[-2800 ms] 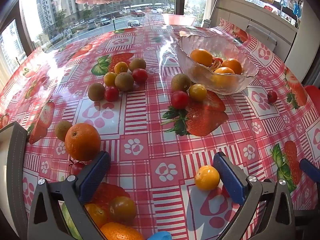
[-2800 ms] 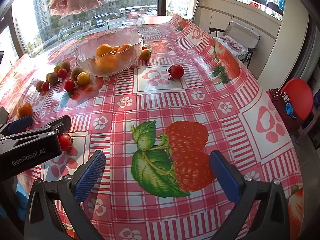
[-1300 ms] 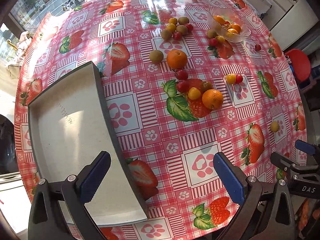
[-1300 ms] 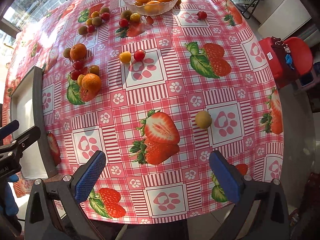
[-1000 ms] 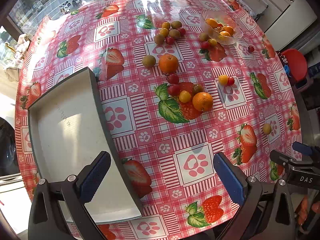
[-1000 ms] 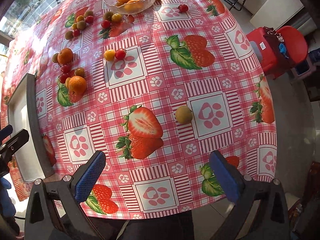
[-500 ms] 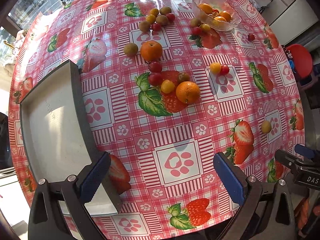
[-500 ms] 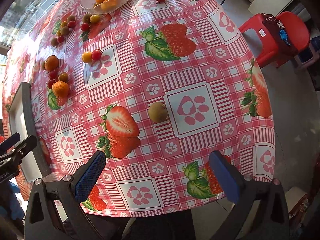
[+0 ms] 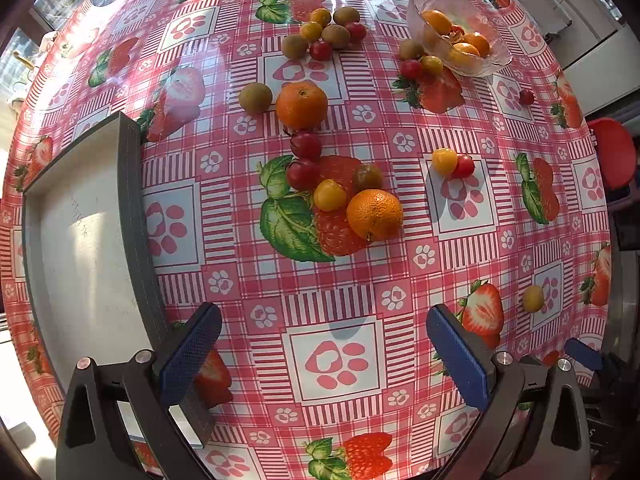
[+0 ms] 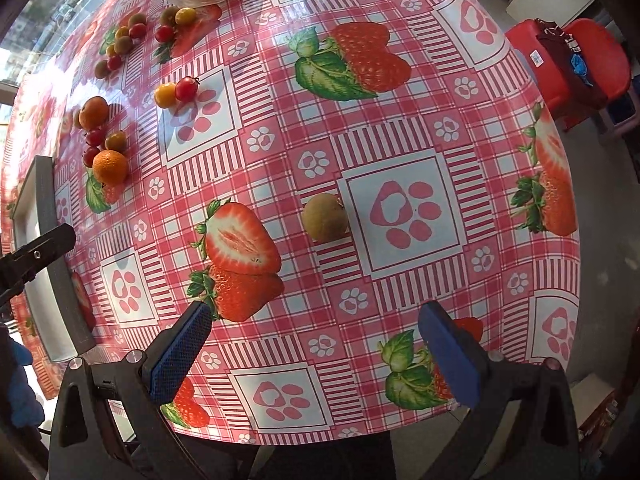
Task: Organize fruits
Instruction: 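Move both grippers over the table toward the loose fruits, then grasp a mandarin with the left gripper while the right gripper grasps a kiwi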
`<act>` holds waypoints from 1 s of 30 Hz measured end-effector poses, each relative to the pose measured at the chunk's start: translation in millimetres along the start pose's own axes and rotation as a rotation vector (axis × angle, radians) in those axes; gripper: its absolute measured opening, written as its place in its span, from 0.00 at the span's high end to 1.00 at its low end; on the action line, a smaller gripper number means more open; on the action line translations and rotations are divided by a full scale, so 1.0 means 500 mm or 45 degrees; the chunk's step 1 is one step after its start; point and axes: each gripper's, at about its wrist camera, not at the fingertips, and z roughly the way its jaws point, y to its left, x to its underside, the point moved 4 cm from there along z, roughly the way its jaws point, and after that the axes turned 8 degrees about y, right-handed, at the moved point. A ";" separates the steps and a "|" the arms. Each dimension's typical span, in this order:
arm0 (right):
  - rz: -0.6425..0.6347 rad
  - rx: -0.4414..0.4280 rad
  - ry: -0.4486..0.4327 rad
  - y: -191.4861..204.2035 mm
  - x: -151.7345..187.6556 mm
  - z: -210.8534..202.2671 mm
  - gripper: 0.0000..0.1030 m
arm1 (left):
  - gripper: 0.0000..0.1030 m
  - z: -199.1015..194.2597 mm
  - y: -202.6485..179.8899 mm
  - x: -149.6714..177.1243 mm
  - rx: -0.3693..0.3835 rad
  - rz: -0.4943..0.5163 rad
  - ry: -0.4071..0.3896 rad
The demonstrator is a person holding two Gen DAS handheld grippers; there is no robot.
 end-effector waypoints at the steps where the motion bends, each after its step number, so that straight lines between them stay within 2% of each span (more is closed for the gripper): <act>1: 0.000 0.004 -0.003 -0.002 0.000 0.005 0.00 | 0.00 0.003 -0.004 -0.007 -0.002 -0.005 -0.007; 11: -0.057 0.062 -0.039 -0.047 -0.075 0.037 0.00 | 0.00 0.057 -0.043 -0.063 -0.019 -0.085 -0.042; 12: -0.067 0.064 -0.047 -0.047 -0.083 0.039 0.01 | 0.02 0.063 -0.044 -0.066 -0.018 -0.099 -0.042; 13: -0.078 0.068 -0.055 -0.047 -0.091 0.040 0.02 | 0.13 0.070 -0.043 -0.070 -0.016 -0.112 -0.035; 14: -0.090 0.074 -0.061 -0.039 -0.099 0.043 0.04 | 0.18 0.079 -0.042 -0.072 -0.007 -0.124 -0.017; 18: -0.136 0.076 -0.054 -0.019 -0.120 0.062 0.17 | 0.18 0.097 -0.035 -0.082 -0.009 -0.193 -0.011; 22: -0.145 0.097 -0.066 -0.003 -0.124 0.070 0.20 | 0.18 0.090 -0.024 -0.081 -0.025 -0.211 -0.044; 25: -0.146 0.140 -0.084 0.010 -0.113 0.076 0.30 | 0.41 0.097 -0.031 -0.102 -0.007 -0.216 -0.021; 26: -0.150 0.146 -0.091 0.012 -0.111 0.073 0.37 | 0.48 0.102 -0.031 -0.102 -0.005 -0.226 -0.010; 27: -0.158 0.148 -0.101 0.016 -0.108 0.070 0.50 | 0.50 0.100 -0.037 -0.103 -0.009 -0.234 -0.011; 28: -0.173 0.144 -0.112 0.018 -0.109 0.065 0.60 | 0.54 0.099 -0.039 -0.100 -0.015 -0.234 -0.024; 29: -0.185 0.132 -0.114 0.019 -0.108 0.062 0.72 | 0.64 0.099 -0.043 -0.100 -0.006 -0.226 -0.033; 30: -0.187 0.110 -0.109 0.007 -0.094 0.060 0.72 | 0.64 0.098 -0.045 -0.098 -0.004 -0.215 -0.036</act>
